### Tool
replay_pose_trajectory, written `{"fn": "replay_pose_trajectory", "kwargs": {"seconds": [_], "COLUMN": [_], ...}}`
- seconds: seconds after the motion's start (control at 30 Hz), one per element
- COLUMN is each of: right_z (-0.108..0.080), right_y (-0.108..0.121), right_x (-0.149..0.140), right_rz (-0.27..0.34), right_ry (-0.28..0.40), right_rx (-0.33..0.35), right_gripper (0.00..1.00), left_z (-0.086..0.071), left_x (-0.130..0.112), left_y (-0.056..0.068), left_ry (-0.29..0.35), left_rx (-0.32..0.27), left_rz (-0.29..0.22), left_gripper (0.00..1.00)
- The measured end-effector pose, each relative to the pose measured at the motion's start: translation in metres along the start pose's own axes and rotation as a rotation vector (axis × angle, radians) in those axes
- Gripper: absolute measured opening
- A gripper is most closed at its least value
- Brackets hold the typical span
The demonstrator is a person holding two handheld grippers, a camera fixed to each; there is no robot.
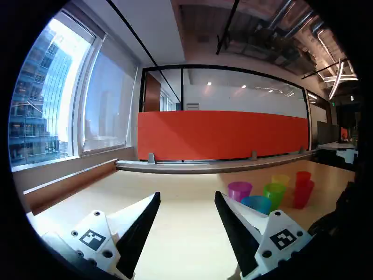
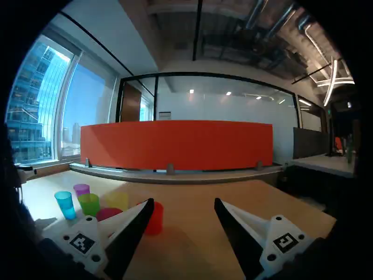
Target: Pour water
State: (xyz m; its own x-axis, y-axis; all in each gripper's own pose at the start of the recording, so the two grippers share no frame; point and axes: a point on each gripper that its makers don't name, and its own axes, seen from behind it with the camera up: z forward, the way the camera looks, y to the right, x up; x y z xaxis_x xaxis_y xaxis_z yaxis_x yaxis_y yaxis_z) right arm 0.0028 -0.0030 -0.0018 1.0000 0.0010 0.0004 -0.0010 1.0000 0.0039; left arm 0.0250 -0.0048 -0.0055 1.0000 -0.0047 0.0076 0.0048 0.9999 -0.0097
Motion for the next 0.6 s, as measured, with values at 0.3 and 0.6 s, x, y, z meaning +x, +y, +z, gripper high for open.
{"fn": "replay_pose_trajectory", "kwargs": {"seconds": [0.3,0.6], "right_z": [-0.008,0.001], "right_y": [-0.03,-0.043], "right_x": [0.034,0.077], "right_rz": [-0.007,-0.028], "right_ry": [-0.041,-0.055], "right_rx": [0.075,0.12], "right_gripper": [1.0,1.0], "left_z": [0.004,0.009], "left_x": [0.057,0.111], "left_y": [0.011,0.005], "left_ry": [0.02,0.028], "left_rx": [-0.086,-0.105], "left_rz": [0.015,0.04], "left_gripper": [0.86,0.86]}}
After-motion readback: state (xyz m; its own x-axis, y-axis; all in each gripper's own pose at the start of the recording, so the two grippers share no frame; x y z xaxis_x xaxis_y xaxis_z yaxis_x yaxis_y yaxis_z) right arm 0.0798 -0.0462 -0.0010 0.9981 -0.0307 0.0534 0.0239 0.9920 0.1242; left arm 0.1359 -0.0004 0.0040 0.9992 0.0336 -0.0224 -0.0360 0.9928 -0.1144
